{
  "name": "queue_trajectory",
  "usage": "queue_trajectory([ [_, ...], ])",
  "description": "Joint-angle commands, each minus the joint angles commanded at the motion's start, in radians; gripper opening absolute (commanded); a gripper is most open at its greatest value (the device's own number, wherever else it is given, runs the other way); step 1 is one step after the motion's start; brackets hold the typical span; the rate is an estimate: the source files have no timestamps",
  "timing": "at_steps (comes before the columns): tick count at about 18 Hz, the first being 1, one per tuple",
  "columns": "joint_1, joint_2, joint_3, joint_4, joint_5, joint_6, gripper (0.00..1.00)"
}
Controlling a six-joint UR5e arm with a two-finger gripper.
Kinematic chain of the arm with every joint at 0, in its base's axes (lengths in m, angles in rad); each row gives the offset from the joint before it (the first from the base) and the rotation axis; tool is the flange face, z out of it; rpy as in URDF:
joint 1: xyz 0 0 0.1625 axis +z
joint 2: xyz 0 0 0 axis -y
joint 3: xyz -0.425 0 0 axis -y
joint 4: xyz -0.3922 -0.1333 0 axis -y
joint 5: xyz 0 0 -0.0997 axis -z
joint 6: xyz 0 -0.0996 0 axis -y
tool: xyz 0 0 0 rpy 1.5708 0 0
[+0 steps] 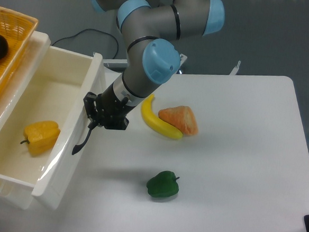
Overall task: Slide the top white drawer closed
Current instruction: 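Push the drawer front inward into the white cabinet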
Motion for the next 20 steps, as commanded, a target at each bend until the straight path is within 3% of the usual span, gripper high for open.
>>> queue_trajectory([
  [8, 0.009, 0.009, 0.002, -0.003, -0.005, -0.006, 0.03],
  [20, 0.067, -0.028, 0.026, 0.009, 0.0, 0.005, 0.03],
])
